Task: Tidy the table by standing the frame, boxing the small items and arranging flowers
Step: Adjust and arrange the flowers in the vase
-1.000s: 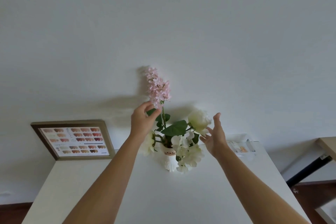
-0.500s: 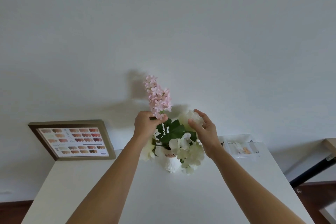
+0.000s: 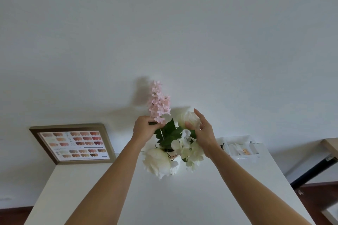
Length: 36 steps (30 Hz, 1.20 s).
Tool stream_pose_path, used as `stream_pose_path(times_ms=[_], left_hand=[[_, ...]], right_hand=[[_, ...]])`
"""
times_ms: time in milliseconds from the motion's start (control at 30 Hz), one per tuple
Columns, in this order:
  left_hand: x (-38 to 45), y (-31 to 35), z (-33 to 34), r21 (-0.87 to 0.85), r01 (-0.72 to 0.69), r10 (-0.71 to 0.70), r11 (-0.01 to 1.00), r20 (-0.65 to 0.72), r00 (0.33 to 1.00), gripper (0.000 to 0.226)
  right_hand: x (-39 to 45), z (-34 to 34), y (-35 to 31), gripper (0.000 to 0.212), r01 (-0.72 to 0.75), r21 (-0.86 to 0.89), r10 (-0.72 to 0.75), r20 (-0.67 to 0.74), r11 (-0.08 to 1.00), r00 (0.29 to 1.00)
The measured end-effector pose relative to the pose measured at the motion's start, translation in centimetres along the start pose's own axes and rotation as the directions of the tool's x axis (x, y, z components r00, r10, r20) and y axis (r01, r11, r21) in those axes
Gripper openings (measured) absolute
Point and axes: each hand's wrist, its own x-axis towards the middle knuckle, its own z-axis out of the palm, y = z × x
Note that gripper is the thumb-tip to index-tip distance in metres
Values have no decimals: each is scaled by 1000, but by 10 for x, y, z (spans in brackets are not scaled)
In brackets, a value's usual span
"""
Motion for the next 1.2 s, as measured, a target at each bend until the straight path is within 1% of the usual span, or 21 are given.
stream_pose_path(times_ms=[67, 133, 200, 233, 267, 300, 333, 367, 400, 433, 467, 500, 533, 567, 600, 667, 800, 900, 1033, 1133, 1200], left_hand=[[-7, -1, -7, -21, 9, -9, 1000, -11, 1000, 13], [-19, -5, -16, -43, 4, -5, 999, -43, 999, 10], [-36, -12, -23, -80, -27, 18, 996, -112, 994, 13], [-47, -16, -24, -116, -31, 9, 993, -181, 983, 19], [-58, -21, -22, -165, -20, -27, 986, -274, 961, 23], [-69, -28, -18, -230, 9, -94, 973, -363, 927, 25], [-81, -36, -12, -305, 76, -200, 949, -399, 895, 28], [-93, -43, -3, -402, 184, -337, 897, -353, 873, 34], [-103, -50, 6, -522, 315, -481, 793, -218, 849, 41], [-110, -55, 15, -655, 424, -578, 626, -25, 815, 46], [-114, -58, 23, -758, 485, -589, 436, 167, 791, 47], [-116, -58, 27, -812, 512, -540, 280, 308, 784, 46], [-114, -55, 29, -842, 506, -480, 189, 370, 796, 51], [-110, -52, 29, -863, 484, -443, 142, 382, 811, 53], [-103, -51, 29, -880, 458, -432, 126, 368, 824, 51], [-90, -46, 25, -894, 429, -428, 130, 340, 838, 46], [-69, -43, 14, -908, 398, -450, 127, 305, 839, 50], [-56, -39, 9, -897, 417, -458, 144, 313, 832, 50], [-46, -34, 2, -881, 436, -450, 185, 319, 834, 47], [-40, -34, -2, -869, 436, -453, 234, 300, 840, 51], [-41, -37, -5, -846, 450, -449, 285, 297, 843, 53]], right_hand=[[-2, -3, 1, 69, -43, 39, 42, 6, 998, 999], [-4, -7, 4, 68, -93, 83, 93, 5, 992, 996], [-5, -9, 7, 63, -133, 132, 131, 24, 982, 991], [-6, -10, 8, 62, -151, 160, 146, 41, 975, 988], [-6, -10, 10, 60, -166, 188, 159, 55, 968, 986], [-7, -11, 11, 59, -179, 211, 169, 65, 961, 983], [-7, -11, 13, 59, -195, 231, 182, 73, 953, 980], [-7, -11, 14, 58, -216, 247, 202, 84, 944, 976], [-9, -11, 15, 56, -238, 257, 221, 94, 937, 971], [-11, -10, 14, 54, -252, 261, 235, 94, 932, 967], [-13, -9, 14, 50, -263, 262, 249, 86, 929, 965], [-16, -8, 13, 46, -273, 266, 263, 75, 924, 962], [-18, -6, 13, 44, -281, 276, 274, 66, 919, 960], [-20, -5, 13, 43, -287, 291, 282, 58, 913, 958], [-22, -4, 14, 42, -292, 310, 291, 51, 905, 955], [-26, -2, 16, 44, -304, 370, 310, 43, 878, 950], [-33, 6, 20, 50, -304, 483, 346, 4, 821, 938], [-39, 15, 23, 56, -293, 551, 358, -12, 782, 934], [-49, 25, 24, 76, -284, 618, 401, -56, 733, 914], [-54, 30, 24, 81, -244, 648, 365, -56, 721, 929], [-56, 31, 25, 82, -222, 634, 358, -93, 741, 929]])
